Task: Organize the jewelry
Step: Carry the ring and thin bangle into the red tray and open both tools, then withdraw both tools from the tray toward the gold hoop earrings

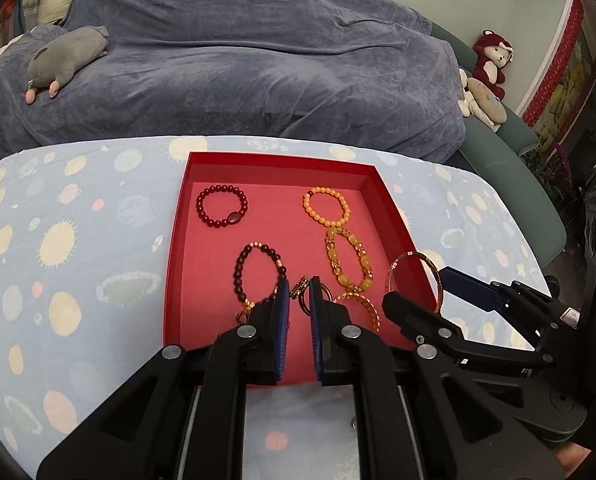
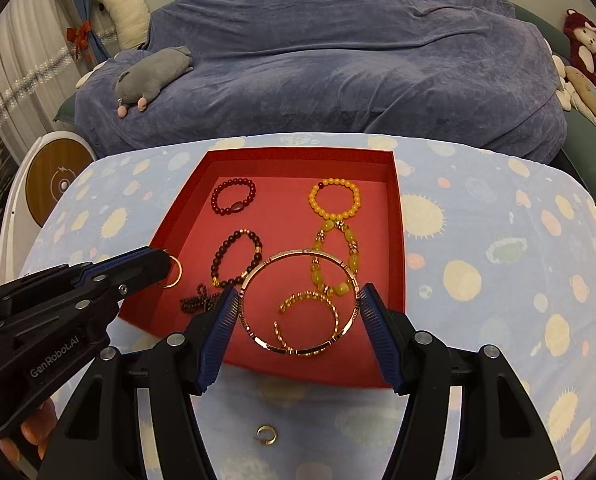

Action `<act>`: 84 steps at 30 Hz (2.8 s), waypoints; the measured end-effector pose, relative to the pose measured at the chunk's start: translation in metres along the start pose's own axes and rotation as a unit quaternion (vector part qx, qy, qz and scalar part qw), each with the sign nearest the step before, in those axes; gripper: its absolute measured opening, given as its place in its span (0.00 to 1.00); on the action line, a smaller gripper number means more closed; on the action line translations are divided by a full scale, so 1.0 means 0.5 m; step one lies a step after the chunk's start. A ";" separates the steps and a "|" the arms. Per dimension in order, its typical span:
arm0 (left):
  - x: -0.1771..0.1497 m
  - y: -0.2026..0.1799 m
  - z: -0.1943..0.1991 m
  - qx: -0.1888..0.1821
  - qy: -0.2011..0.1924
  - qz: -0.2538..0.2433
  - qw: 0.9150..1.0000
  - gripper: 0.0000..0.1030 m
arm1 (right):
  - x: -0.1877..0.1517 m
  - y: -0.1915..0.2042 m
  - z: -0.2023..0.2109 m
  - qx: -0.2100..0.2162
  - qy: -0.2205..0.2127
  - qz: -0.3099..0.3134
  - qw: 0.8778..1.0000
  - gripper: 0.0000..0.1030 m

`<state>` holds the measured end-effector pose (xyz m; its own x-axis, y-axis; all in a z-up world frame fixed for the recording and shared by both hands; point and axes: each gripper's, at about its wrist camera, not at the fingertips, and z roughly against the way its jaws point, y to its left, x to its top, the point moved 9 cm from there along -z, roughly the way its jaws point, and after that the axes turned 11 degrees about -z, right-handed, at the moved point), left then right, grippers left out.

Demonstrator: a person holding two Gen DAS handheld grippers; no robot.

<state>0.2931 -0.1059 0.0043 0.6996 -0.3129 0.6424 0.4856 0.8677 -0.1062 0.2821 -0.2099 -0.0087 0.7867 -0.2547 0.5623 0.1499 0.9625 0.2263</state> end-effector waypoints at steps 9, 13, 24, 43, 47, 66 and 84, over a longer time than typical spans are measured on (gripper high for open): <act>0.058 0.063 -0.127 0.009 0.021 0.006 1.000 0.10 | 0.077 -0.007 -0.122 -0.010 0.015 0.000 1.000 0.58; 0.062 0.083 -0.169 0.014 0.033 0.010 0.999 0.10 | 0.086 -0.007 -0.161 -0.015 0.023 0.003 1.000 0.58; 0.048 0.108 -0.212 0.022 0.051 0.014 0.998 0.09 | 0.083 -0.006 -0.206 -0.021 0.042 0.009 0.999 0.59; 0.049 0.093 -0.135 0.047 0.038 0.011 0.998 0.27 | 0.088 -0.002 -0.114 -0.024 0.012 0.010 1.000 0.59; 0.049 0.077 -0.099 0.044 0.031 0.005 0.999 0.27 | 0.080 0.001 -0.075 -0.022 0.005 0.010 1.000 0.59; -0.070 -0.013 0.052 0.035 0.027 -0.013 0.999 0.27 | -0.069 0.002 0.079 -0.020 -0.001 0.005 1.000 0.59; -0.217 -0.060 0.130 0.025 0.038 0.004 0.999 0.27 | -0.233 -0.005 0.149 -0.016 0.019 -0.010 1.000 0.59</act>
<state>0.1687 -0.0729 -0.0128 0.7421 -0.3315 0.5826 0.4539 0.8881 -0.0729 0.1453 -0.1895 -0.0153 0.8050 -0.2711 0.5277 0.1844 0.9598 0.2119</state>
